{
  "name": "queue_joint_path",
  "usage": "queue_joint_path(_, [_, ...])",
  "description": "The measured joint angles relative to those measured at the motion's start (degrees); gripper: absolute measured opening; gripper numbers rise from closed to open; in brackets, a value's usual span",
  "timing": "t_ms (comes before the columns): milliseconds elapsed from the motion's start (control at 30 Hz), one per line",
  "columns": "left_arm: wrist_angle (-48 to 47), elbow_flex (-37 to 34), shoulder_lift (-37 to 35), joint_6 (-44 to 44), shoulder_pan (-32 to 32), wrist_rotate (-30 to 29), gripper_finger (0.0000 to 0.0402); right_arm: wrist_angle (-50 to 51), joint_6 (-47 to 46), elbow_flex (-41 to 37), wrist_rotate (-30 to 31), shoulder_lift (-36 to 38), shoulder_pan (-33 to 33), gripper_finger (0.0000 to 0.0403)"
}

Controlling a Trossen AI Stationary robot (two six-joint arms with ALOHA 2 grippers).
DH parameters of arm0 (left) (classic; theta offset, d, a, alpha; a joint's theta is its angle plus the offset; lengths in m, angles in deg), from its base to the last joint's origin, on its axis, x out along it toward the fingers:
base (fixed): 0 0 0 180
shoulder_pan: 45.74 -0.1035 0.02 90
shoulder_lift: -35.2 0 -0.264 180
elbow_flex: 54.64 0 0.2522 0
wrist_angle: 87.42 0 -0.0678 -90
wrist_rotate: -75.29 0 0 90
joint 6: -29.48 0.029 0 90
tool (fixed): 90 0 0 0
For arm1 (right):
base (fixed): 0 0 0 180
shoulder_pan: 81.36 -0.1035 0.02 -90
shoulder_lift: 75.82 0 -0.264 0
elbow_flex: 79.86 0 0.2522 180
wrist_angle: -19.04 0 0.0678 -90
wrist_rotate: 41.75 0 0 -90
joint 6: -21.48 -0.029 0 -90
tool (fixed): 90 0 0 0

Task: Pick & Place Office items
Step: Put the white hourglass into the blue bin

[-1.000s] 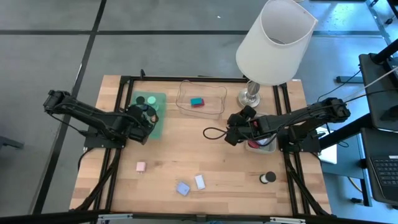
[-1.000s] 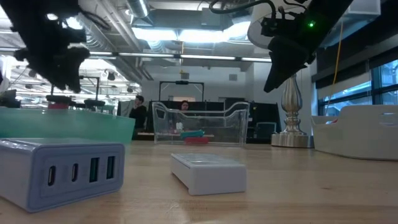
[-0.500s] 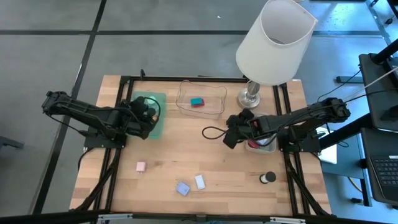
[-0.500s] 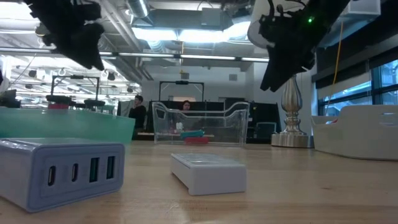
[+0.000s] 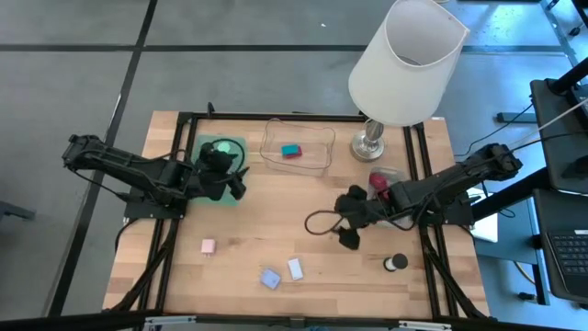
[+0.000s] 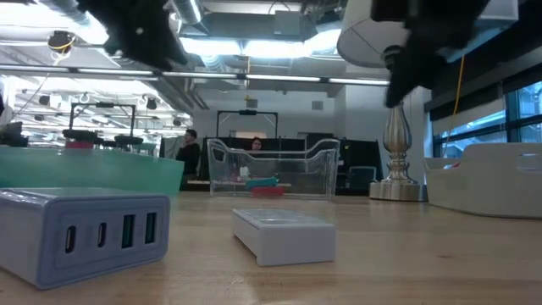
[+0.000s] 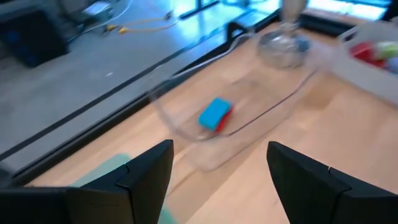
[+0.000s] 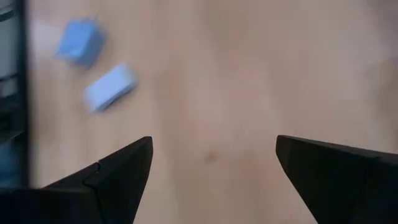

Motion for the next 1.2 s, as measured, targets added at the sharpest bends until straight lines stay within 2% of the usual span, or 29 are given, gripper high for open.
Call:
queue_joint_path(133, [8.36,0.00,1.52,6.81,0.00,2.54,0.0257,2.91,-7.78,0.00,-6.54,-0.05,-4.18,0.0343])
queue_joint_path(333, [16.15,0.00,4.96,13.36,0.02,4.91,0.0257,11.69,-25.33,0.00,-9.63,-0.17,-11.15,0.0343])
queue_joint_path(600, [18.90,0.00,9.59,15.62,0.02,5.68,0.0255,23.72,-47.47,0.00,-12.73,-0.17,-17.72,0.0343])
queue_joint_path(900, [19.87,-0.04,13.92,15.14,0.00,5.76,0.0255,30.72,-59.54,0.00,-13.01,-0.17,-20.81,0.0343])
queue_joint_path(1200, [21.76,-0.04,15.18,15.17,0.02,6.13,0.0254,30.42,-63.72,0.00,-17.54,-0.19,-23.19,0.0343])
